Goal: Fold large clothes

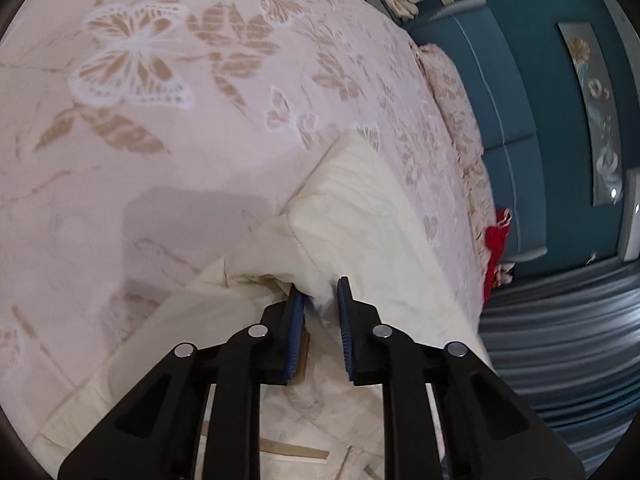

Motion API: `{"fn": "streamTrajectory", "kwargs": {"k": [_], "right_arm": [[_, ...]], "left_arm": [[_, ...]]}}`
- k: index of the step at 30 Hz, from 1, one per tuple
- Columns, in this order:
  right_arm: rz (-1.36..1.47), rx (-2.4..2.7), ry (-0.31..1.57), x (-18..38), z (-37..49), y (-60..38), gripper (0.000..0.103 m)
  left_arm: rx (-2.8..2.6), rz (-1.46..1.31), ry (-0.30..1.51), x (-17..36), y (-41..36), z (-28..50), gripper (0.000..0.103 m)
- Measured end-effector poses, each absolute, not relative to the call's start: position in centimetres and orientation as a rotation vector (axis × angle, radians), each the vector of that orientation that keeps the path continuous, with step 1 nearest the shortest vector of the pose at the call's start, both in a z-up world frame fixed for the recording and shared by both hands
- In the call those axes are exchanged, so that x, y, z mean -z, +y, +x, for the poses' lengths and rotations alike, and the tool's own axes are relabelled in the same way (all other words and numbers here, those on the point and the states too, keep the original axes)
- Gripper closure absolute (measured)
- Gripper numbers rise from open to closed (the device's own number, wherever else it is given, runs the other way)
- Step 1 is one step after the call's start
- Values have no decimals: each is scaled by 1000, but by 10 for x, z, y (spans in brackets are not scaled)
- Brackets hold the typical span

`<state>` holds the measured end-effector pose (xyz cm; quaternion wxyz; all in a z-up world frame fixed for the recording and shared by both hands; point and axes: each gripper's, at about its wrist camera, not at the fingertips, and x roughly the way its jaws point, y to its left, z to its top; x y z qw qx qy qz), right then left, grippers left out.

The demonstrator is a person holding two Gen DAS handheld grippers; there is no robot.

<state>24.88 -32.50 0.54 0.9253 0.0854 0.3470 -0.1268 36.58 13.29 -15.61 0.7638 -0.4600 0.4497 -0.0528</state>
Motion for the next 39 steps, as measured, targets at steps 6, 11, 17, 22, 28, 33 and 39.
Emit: {"fn": "streamTrajectory", "kwargs": {"k": [6, 11, 17, 22, 28, 33, 39], "right_arm": [[235, 328, 851, 67, 248, -352, 102], [269, 339, 947, 124, 249, -355, 102], [273, 336, 986, 158, 250, -351, 102], [274, 340, 981, 168, 252, -350, 102], [307, 310, 986, 162, 252, -357, 102], [382, 367, 878, 106, 226, -359, 91], [322, 170, 830, 70, 242, -285, 92]], "left_arm": [[45, -859, 1002, 169, 119, 356, 92], [39, -769, 996, 176, 114, 351, 92], [50, -595, 973, 179, 101, 346, 92], [32, -415, 938, 176, 82, 343, 91], [15, -299, 933, 169, 72, 343, 88], [3, -190, 917, 122, 66, 324, 82], [65, -144, 884, 87, 26, 314, 81]]}}
